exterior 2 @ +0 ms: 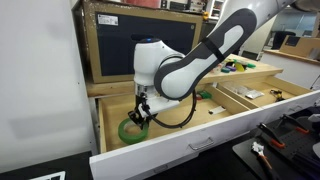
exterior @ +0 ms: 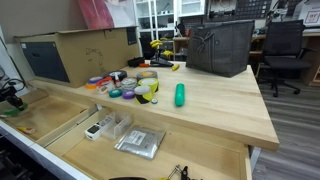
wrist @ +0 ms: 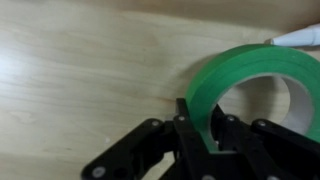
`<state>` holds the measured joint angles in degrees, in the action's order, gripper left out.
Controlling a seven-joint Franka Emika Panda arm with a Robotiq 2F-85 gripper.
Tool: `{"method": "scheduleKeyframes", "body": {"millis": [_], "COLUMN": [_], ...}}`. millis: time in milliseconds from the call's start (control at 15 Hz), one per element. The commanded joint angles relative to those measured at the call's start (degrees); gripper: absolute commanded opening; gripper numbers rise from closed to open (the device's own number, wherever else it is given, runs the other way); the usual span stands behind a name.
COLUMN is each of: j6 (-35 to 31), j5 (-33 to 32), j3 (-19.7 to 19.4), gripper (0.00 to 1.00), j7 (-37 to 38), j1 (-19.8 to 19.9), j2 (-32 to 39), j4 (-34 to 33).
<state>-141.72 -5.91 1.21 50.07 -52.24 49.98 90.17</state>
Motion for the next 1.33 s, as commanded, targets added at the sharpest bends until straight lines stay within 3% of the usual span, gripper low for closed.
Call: {"method": "scheduleKeyframes", "body": {"millis": [0, 600, 1267], "j6": [-2.49, -0.90, 1.23], "j5": [-0.51, -0.95, -7.33], "j3": [-0.18, -2.24, -2.92], "gripper": [0.06, 0.06, 0.06], "j7": [0.73, 13.04, 23.53], "j1": [-0.98, -0.59, 3.26], "j2": [-9.55, -20.81, -29.97], "j4": [12.07, 27.73, 37.37]}}
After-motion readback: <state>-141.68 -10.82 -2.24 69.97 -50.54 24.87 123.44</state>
